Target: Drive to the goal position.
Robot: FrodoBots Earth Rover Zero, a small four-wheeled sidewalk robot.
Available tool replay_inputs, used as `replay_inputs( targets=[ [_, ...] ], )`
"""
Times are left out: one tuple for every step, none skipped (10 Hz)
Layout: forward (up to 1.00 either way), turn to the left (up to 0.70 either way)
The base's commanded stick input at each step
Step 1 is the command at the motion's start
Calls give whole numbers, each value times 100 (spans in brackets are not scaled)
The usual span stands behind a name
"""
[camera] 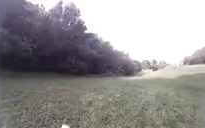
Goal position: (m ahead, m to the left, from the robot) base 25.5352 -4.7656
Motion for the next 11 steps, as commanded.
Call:
replay_inputs(
  targets=[
    [85, -34],
    [85, -34],
    [85, -34],
    [85, -34],
    [85, -34],
    [85, -34],
    [85, -34],
    [85, 0],
    [85, 0],
    [85, 0],
    [85, 0]
  ],
)
